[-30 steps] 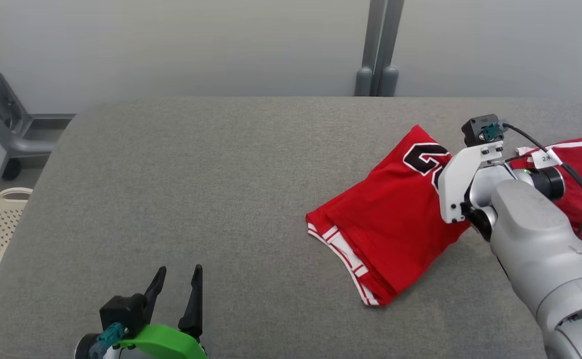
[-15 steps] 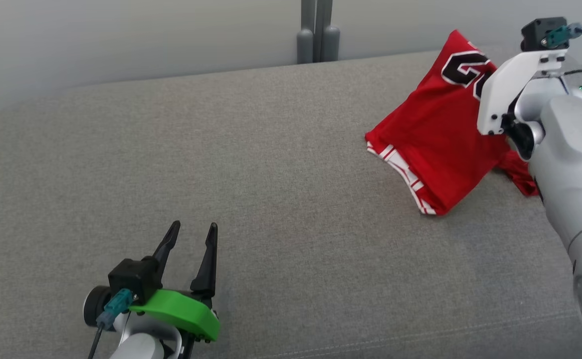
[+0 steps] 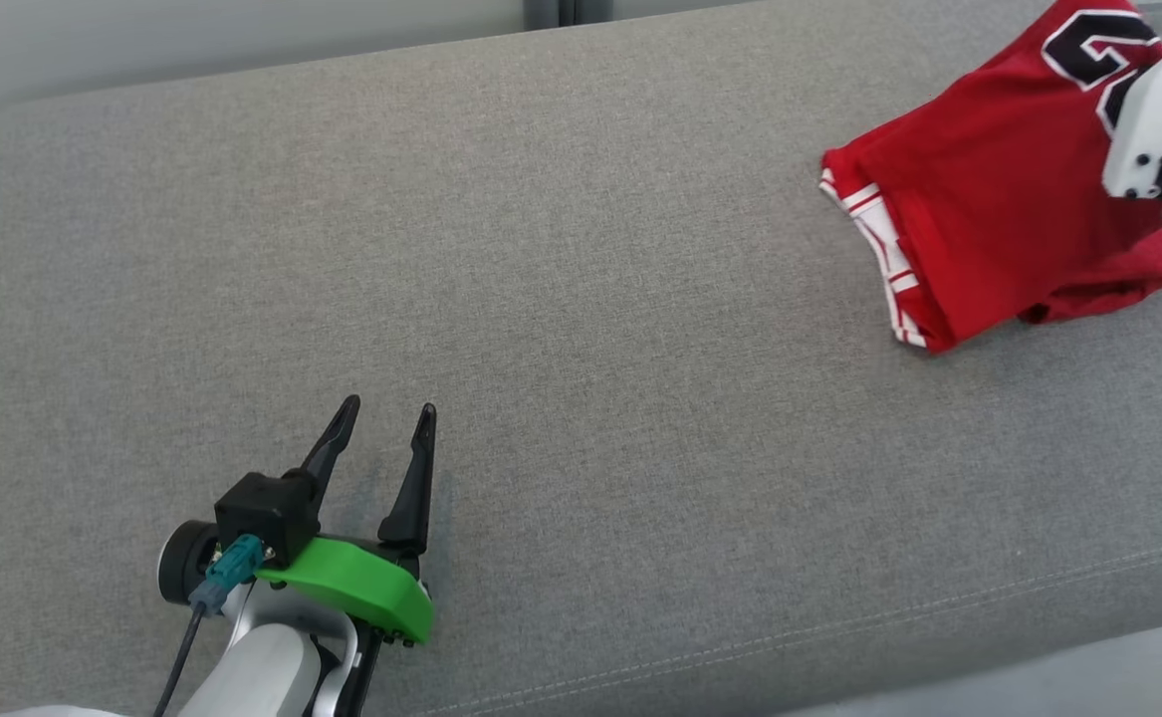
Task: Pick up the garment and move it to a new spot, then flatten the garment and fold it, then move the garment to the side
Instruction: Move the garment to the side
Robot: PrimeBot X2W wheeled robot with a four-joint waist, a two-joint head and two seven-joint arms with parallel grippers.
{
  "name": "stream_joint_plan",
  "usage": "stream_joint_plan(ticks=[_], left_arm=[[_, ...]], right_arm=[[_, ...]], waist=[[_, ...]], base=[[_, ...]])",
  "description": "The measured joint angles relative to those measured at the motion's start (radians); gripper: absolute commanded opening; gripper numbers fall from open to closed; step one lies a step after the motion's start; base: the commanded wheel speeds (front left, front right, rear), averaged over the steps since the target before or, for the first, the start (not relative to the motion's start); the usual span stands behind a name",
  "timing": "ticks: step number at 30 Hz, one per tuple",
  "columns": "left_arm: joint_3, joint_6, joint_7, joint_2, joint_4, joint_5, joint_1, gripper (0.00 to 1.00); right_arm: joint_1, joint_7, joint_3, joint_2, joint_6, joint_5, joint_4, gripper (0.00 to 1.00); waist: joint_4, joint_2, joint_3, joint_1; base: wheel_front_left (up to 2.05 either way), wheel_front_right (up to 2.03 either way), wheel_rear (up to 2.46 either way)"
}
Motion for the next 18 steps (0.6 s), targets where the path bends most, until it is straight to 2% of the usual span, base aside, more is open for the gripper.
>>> stream_joint_plan(ticks=[7, 12, 18], left_arm=[[-0.002, 0.001, 0.014, 0.020, -0.013, 0.003, -0.013, 1.00], [-0.008, 0.009, 0.036, 0.038, -0.039, 0.012, -0.025, 1.00], [-0.018, 0.013, 0.063, 0.065, -0.075, 0.029, -0.041, 1.00]], right_arm=[[-0.010, 0.017, -0.100, -0.073, 0.000, -0.109, -0.036, 0.00], [0.020, 0.031, -0.241, -0.115, 0.000, -0.190, -0.100, 0.00], [0.086, 0.062, -0.445, -0.088, 0.000, -0.316, -0.216, 0.00]], waist=[[0.011, 0.0000, 0.029, 0.0000], [0.027, 0.0000, 0.060, 0.0000], [0.051, 0.0000, 0.112, 0.0000]], base=[[0.00, 0.00, 0.00], [0.00, 0.00, 0.00], [0.00, 0.00, 0.00]])
